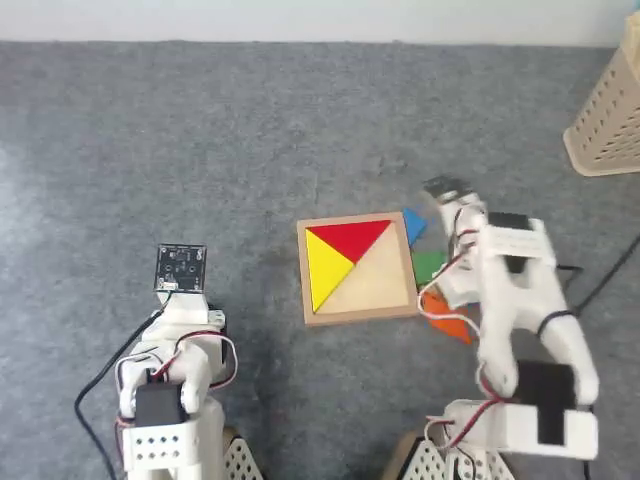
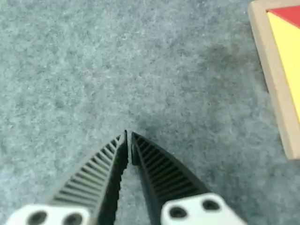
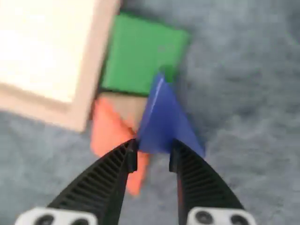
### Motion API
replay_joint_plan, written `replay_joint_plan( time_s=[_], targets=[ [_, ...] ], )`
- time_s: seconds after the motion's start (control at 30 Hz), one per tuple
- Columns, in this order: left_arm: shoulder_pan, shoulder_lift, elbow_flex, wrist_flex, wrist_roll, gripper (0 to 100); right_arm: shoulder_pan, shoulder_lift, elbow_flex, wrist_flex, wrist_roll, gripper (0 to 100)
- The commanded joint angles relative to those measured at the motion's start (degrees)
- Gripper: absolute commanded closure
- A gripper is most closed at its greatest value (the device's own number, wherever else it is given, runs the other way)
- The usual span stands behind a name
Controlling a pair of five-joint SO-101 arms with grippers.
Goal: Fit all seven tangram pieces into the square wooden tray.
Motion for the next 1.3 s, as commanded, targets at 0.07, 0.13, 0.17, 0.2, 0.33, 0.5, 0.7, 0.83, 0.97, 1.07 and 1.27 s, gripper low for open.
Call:
replay_joint_plan(
  time_s=[0.07,0.13,0.17,0.2,0.33,0.5,0.7,0.83,0.97,1.07,1.27],
  targets=[
    [0.18,-0.88,-0.66,0.09,0.44,99,6.46,3.82,-6.42,-0.66,0.62,86.4],
    [0.18,-0.88,-0.66,0.09,0.44,99,4.97,2.33,-6.51,1.27,0.62,86.4],
    [0.18,-0.88,-0.66,0.09,0.44,99,3.56,1.01,-6.33,2.68,0.7,86.4],
    [0.18,-0.88,-0.66,0.09,0.44,99,2.07,-0.4,-6.24,4.7,0.7,86.4],
    [0.18,-0.88,-0.66,0.09,0.44,99,-6.02,-8.4,-1.49,7.96,0.97,86.4],
    [0.18,-0.88,-0.66,0.09,0.44,99,-13.23,-16.48,6.24,7.52,6.68,86.4],
    [0.18,-0.88,-0.66,0.09,0.44,99,-13.67,-11.03,6.68,12.79,19.69,86.2],
    [0.18,-0.88,-0.66,0.09,0.44,99,-12.53,-2.95,3.78,11.47,21.01,78.8],
    [0.18,-0.88,-0.66,0.09,0.44,99,-11.3,4.7,0.35,7.08,21.01,77.8],
    [0.18,-0.88,-0.66,0.09,0.44,99,-10.24,9.8,-2.55,5.85,20.66,77.8],
    [0.18,-0.88,-0.66,0.09,0.44,99,-6.02,14.02,-7.65,5.41,18.64,77.9]
  ],
)
